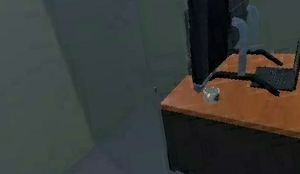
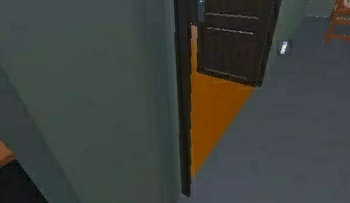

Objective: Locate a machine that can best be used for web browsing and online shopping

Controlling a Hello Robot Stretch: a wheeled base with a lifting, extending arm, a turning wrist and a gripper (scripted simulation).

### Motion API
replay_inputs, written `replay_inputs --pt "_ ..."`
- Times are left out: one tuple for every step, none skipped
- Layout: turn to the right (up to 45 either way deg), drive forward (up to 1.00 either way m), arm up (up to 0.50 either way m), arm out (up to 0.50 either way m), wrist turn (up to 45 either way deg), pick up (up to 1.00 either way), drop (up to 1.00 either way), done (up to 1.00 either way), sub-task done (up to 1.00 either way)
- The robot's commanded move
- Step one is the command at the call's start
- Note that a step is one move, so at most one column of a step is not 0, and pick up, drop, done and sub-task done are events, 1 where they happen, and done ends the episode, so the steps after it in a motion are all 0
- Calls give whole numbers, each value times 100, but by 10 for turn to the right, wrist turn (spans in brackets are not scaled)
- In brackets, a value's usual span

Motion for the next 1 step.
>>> replay_inputs --pt "90 0 0 0 0 0 0 0 0"
